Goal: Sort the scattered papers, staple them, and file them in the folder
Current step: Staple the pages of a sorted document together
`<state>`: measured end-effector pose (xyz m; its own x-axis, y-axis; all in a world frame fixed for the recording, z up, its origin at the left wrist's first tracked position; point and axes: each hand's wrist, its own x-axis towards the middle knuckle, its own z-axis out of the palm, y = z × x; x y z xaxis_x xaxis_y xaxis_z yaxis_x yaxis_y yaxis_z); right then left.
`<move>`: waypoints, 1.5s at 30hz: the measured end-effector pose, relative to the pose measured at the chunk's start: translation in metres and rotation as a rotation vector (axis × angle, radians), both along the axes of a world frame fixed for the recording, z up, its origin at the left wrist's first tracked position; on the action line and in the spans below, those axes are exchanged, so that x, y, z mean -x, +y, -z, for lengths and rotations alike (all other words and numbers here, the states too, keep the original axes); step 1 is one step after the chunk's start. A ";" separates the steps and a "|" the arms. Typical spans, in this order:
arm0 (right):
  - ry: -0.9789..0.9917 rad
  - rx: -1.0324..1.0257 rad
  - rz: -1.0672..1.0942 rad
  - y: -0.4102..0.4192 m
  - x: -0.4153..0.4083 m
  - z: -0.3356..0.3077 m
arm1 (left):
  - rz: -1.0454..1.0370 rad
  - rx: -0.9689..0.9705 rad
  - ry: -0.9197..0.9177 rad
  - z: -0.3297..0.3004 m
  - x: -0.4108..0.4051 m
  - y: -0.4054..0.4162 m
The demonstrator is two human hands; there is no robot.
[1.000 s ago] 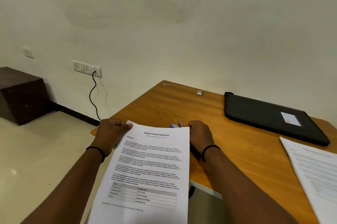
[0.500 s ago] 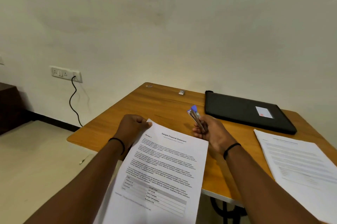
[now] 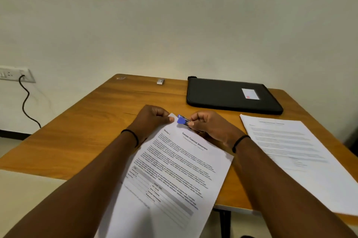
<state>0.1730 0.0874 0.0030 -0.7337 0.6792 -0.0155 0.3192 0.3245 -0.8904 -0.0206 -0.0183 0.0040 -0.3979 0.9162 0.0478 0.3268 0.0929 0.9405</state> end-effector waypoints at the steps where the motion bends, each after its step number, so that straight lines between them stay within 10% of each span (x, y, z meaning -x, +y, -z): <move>1: 0.006 -0.003 -0.006 0.002 0.000 0.001 | 0.003 -0.003 -0.003 0.002 -0.002 0.003; 19: 0.048 -0.061 -0.060 0.016 0.008 0.016 | 0.048 0.202 -0.168 0.007 0.015 -0.001; 45: 0.077 -0.215 -0.048 0.015 0.024 0.022 | 0.038 -0.149 -0.148 0.026 -0.003 0.005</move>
<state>0.1488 0.1026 -0.0194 -0.7589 0.6250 0.1829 0.2324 0.5223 -0.8205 -0.0174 -0.0136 -0.0218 -0.3764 0.9176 0.1277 0.1843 -0.0609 0.9810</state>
